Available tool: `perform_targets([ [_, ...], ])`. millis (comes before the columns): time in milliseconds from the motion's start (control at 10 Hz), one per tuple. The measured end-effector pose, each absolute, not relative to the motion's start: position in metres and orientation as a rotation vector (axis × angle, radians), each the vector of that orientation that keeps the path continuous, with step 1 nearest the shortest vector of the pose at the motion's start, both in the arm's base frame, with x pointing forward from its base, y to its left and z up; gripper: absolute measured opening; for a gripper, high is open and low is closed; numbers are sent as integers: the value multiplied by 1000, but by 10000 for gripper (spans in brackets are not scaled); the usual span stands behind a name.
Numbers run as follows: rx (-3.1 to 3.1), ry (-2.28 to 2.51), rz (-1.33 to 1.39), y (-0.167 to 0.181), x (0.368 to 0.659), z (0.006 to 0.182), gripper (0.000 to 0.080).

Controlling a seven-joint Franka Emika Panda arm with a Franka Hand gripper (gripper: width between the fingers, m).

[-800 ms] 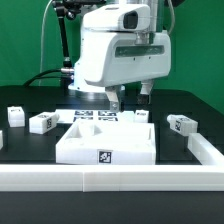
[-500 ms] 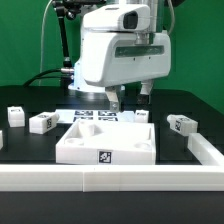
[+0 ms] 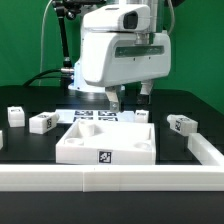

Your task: Assemble one leg

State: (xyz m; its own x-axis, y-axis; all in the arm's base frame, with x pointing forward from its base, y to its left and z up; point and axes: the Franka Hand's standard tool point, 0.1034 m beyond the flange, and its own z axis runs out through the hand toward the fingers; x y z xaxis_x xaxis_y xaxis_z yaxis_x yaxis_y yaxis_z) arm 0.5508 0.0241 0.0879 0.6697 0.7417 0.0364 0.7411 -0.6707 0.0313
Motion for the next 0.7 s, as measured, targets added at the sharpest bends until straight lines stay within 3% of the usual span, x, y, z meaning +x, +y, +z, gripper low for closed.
perform_targets([
  [700,2654,1679,-21,16,527,73,650],
])
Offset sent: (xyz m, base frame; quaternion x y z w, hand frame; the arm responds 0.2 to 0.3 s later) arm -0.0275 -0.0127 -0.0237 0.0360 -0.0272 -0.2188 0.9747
